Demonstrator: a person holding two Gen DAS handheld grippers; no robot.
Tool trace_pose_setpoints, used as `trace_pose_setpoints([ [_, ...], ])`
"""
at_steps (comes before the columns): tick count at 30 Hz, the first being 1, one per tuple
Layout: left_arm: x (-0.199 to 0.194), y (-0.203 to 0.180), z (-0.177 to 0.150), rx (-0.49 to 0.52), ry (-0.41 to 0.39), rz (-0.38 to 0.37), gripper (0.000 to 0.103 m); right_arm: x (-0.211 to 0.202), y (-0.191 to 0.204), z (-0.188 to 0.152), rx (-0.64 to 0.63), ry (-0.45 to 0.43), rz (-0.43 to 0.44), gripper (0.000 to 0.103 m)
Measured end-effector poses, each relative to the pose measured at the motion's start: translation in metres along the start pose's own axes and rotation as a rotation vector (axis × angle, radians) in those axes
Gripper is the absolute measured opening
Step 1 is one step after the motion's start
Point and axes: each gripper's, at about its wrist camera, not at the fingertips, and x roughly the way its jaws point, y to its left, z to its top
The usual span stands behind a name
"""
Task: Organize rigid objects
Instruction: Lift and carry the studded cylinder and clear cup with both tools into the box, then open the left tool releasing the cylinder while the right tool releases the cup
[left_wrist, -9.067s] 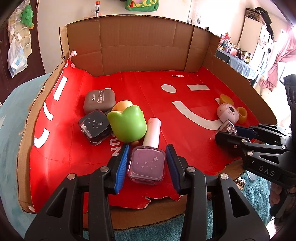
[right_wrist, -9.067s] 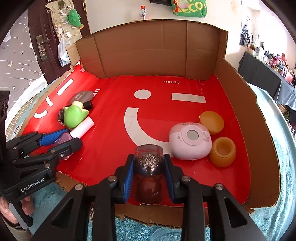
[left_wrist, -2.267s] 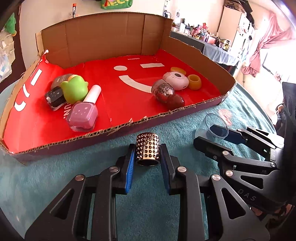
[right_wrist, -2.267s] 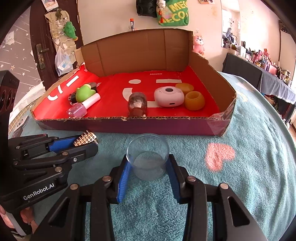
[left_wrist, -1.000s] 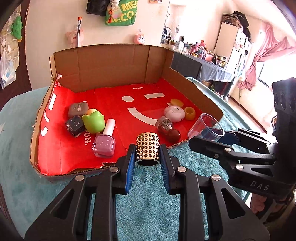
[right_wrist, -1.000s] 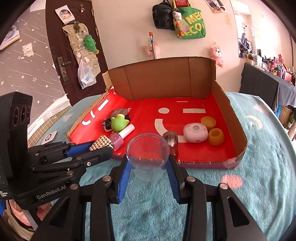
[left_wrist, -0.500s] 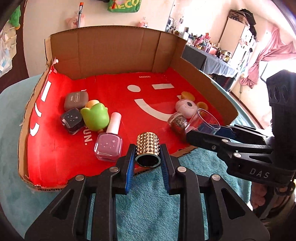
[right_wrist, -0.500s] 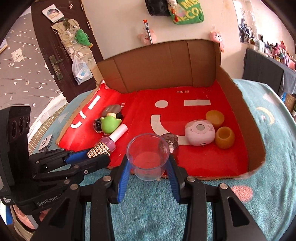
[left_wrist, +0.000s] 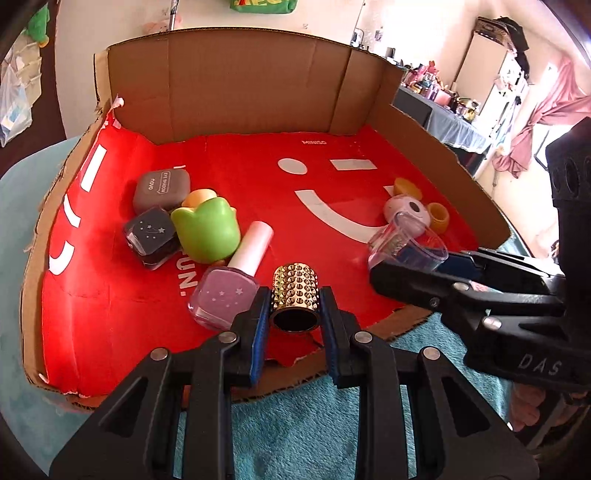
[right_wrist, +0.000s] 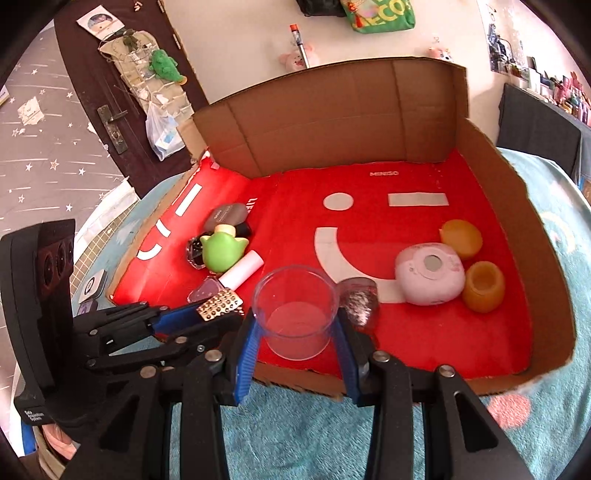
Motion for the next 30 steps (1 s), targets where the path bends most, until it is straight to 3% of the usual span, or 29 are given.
trace_pose_setpoints([
  [5, 0.003, 0.004, 0.002, -0.003, -0.004, 0.017, 0.024, 0.013, 0.001, 0.0, 0.003, 0.032, 0.005, 0.042],
  [22, 0.012, 0.016, 0.002, -0.024, -0.013, 0.052, 0.024, 0.027, -0.01, -0.002, -0.04, 0.014, -0.199, 0.042],
  [30, 0.012, 0.017, 0.002, -0.027, -0.016, 0.06, 0.024, 0.027, -0.014, -0.002, -0.049, 0.0, -0.243, 0.042],
])
